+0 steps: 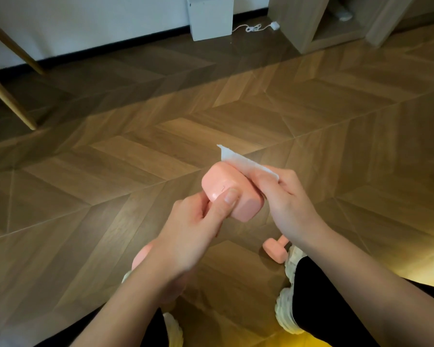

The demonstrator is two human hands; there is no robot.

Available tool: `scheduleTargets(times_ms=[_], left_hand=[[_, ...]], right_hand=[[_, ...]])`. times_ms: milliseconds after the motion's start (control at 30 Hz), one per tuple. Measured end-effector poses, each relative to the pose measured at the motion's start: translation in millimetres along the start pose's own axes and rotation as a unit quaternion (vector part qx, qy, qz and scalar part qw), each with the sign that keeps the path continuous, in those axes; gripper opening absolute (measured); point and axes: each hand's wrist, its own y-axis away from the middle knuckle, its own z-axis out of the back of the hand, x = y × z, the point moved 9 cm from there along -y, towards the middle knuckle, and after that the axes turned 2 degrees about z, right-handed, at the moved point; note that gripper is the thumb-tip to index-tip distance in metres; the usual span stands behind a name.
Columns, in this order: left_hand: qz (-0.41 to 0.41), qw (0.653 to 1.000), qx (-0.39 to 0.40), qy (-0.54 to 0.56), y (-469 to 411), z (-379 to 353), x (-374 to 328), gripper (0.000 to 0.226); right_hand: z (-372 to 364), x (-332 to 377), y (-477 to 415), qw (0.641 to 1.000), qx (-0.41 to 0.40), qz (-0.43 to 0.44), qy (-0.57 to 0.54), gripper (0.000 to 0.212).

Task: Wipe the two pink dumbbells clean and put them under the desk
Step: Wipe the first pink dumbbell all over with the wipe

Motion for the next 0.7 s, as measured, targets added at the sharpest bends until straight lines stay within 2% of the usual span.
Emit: scheduleTargets(times_ms=[133,300,433,533,600,700], left_hand=[[0.001,1.0,0.006,-0.028,-4,1,3,0.067],[0.014,0.989,0.063,-0.136,-11,-3,8,0.065],[0.039,0.978,0.118,-0.169,-18,0,13,0.074],[0.058,0.974,0.144,-0.163,-21,7,19,0.084],[0.071,0.969,0.168,-0.164,-21,8,23,0.093],[0.076,0.958,0.205,-0.185,-21,7,26,0.097]], right_hand=[[-4,5,0,0.999,0.013,0.022,0.018,0.037],[-2,-9,-6,0.997,0.015,-0.024,0.069,0.04],[-12,-14,-2,0.985,0.13,-0.102,0.043,0.038],[-27,-9,6,0.962,0.242,-0.115,0.044,0.039],[-35,-5,8,0.957,0.267,-0.101,0.059,0.04],[-45,-5,13,0.954,0.277,-0.112,0.025,0.03]])
